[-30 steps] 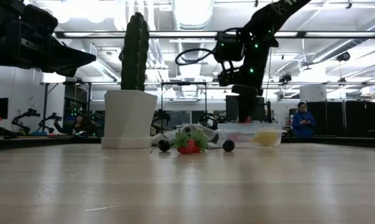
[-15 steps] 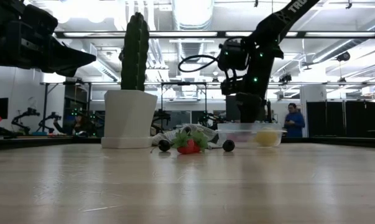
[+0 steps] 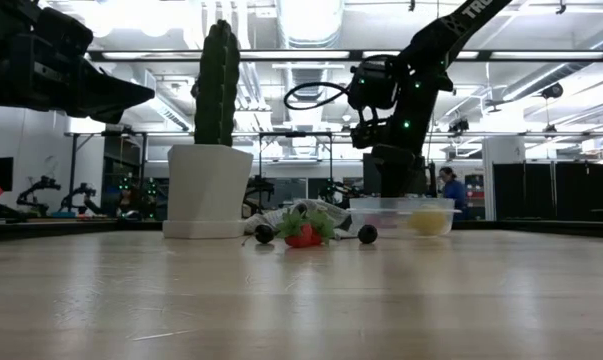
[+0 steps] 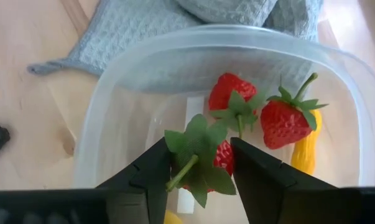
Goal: Pick and placing Produce into tupperware
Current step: Put the right strawberry into the transparent bin, then put the blackberry into the transparent bin
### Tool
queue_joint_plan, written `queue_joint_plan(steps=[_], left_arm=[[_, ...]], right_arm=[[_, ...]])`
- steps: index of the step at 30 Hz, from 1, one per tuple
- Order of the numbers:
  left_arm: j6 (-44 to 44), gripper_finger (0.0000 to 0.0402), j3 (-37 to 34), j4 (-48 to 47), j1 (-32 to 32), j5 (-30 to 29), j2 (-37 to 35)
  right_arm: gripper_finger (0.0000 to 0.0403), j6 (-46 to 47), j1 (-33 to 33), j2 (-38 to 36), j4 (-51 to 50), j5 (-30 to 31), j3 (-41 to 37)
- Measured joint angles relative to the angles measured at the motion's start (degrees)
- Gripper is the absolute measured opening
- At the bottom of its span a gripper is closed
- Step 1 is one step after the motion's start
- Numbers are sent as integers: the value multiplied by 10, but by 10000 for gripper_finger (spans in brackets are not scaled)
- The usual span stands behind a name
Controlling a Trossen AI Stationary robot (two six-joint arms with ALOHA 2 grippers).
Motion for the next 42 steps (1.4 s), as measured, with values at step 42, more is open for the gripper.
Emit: queue_joint_plan(steps=[42], left_arm=[[-1, 0, 0, 0, 0, 0, 0]], right_arm=[[194, -40, 161, -184, 25, -129, 65]])
